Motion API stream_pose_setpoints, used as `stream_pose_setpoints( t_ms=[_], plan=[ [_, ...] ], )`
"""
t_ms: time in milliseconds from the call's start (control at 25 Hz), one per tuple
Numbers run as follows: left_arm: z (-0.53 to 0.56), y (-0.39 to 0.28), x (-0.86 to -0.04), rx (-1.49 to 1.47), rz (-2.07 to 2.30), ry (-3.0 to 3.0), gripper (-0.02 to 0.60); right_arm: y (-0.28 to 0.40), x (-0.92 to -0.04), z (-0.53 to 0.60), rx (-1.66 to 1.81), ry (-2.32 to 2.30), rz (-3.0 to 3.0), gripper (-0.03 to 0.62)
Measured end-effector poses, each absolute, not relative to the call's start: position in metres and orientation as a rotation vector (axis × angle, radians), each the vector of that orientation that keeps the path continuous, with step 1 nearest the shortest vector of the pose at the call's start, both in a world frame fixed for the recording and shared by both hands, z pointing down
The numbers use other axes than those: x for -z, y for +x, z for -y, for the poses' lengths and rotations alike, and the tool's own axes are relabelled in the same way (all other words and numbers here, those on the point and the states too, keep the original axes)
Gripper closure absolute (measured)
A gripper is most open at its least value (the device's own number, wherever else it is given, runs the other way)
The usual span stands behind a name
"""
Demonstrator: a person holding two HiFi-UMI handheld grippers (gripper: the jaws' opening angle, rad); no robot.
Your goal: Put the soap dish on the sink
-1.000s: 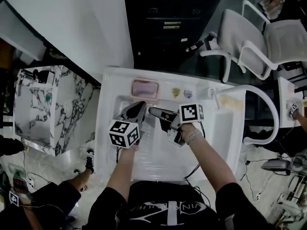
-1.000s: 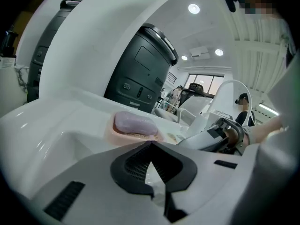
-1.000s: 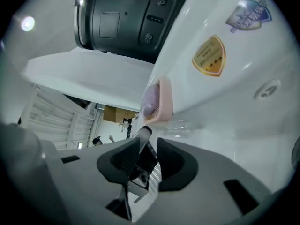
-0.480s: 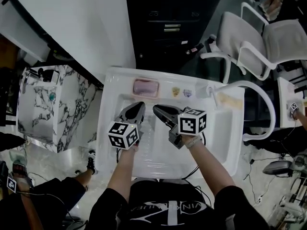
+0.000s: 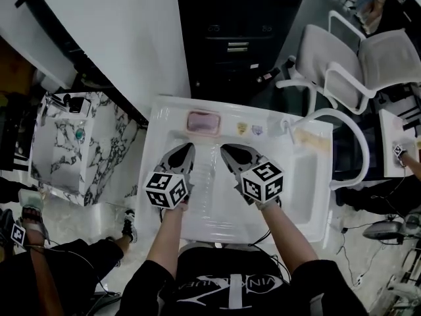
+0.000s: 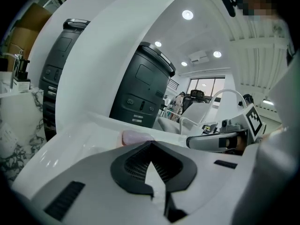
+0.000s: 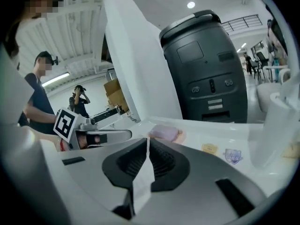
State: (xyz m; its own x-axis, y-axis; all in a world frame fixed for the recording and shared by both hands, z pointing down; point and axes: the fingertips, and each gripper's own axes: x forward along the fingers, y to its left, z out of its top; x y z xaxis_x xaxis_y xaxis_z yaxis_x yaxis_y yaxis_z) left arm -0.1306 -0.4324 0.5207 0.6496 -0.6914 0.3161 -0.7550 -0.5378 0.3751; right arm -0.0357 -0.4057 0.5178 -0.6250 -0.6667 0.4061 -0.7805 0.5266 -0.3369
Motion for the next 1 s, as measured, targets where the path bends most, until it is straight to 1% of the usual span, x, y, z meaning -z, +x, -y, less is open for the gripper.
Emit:
stream_pose_setpoints(
  t_ms=[400, 1000],
  plan=[
    [0.421, -0.143, -0.479, -0.134, 1.168, 2.459, 0.568, -0.019, -0.480, 0.395, -0.553, 1.338, 2.546, 0.559],
    [0.406, -0.162, -0.433, -0.065, 1.248, 2.490, 0.568, -0.007, -0.441, 0.384, -0.446, 1.419, 2.576, 0.562]
  ],
)
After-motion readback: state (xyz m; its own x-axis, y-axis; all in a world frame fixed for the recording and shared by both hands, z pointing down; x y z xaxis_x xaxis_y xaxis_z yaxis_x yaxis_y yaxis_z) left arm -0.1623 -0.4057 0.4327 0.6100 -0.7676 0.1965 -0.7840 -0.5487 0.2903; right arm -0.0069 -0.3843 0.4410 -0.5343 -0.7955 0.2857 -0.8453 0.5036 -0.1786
